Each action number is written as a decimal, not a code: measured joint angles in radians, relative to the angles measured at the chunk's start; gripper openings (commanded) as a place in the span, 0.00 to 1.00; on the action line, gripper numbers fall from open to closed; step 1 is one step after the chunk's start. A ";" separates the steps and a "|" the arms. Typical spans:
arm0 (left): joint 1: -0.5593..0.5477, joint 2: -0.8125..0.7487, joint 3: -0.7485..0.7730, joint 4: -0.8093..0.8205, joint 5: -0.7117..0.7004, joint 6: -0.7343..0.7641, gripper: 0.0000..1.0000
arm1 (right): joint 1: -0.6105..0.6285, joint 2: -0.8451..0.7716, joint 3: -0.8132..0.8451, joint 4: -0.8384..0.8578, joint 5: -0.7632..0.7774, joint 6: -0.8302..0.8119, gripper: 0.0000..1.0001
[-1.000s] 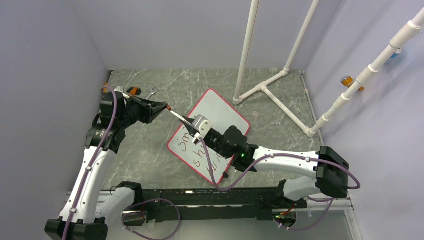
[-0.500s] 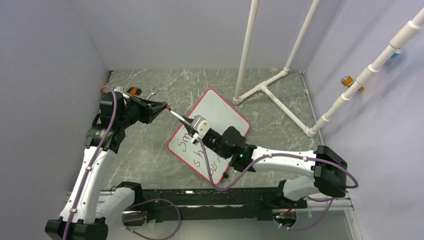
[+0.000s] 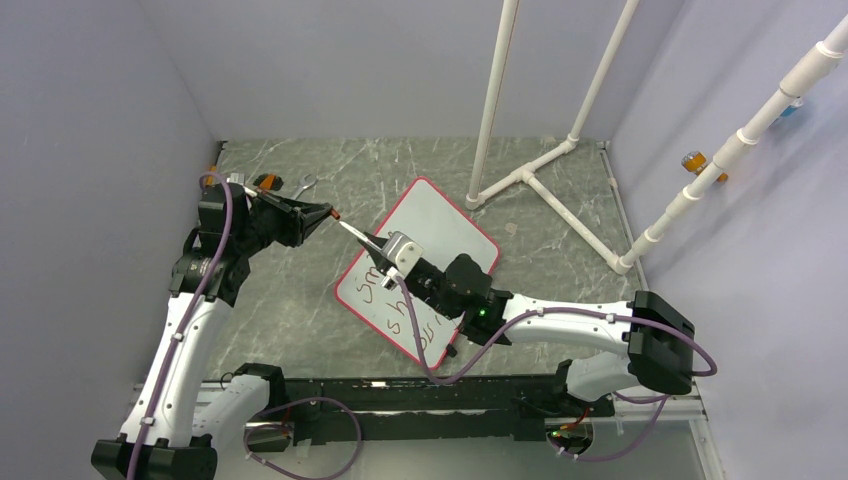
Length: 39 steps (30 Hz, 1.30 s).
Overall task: Write a sentence on the whiteboard
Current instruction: Insert the whiteboard marker without the cap into the pen cap.
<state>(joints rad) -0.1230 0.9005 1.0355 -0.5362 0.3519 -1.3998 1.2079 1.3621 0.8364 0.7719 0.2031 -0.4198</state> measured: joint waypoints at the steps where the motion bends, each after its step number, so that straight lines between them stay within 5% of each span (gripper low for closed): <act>1: 0.000 0.000 0.000 0.000 -0.001 0.000 0.00 | 0.000 0.000 0.000 0.002 0.001 0.000 0.00; 39: 0.005 -0.009 -0.004 -0.006 0.005 0.008 0.00 | 0.005 0.072 0.050 0.042 0.025 -0.026 0.00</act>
<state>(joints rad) -0.1181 0.8917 1.0317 -0.5423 0.3565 -1.3918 1.2125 1.4345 0.8860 0.8135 0.2283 -0.4461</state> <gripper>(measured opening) 0.036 0.132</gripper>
